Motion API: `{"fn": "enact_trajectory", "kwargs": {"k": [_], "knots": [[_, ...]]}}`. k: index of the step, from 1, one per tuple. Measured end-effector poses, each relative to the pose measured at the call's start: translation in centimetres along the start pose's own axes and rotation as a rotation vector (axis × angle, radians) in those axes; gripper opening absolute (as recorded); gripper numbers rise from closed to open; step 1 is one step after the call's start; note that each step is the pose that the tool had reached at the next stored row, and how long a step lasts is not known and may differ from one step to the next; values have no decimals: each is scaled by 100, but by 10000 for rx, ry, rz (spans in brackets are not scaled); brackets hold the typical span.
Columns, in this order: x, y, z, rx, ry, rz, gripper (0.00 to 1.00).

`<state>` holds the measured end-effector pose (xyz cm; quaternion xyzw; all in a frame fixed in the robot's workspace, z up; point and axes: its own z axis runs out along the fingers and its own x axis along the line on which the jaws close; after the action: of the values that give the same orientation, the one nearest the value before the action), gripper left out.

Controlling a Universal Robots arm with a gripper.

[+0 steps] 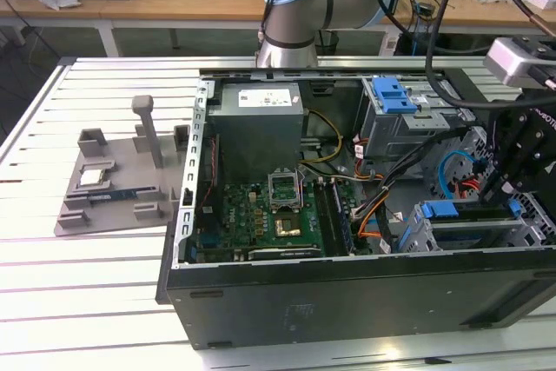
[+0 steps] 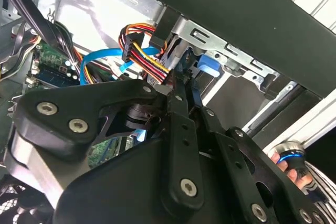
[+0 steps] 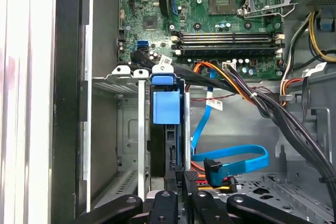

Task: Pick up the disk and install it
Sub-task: 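Insert the first disk wire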

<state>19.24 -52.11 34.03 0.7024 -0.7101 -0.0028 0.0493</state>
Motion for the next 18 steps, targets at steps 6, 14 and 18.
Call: {"fn": "enact_trajectory", "kwargs": {"k": [6,14,18], "knots": [[11,7,-56,37,-8,1,17],[40,6,-31,36,-139,-9,17],[55,10,-27,37,-141,-9,17]]}}
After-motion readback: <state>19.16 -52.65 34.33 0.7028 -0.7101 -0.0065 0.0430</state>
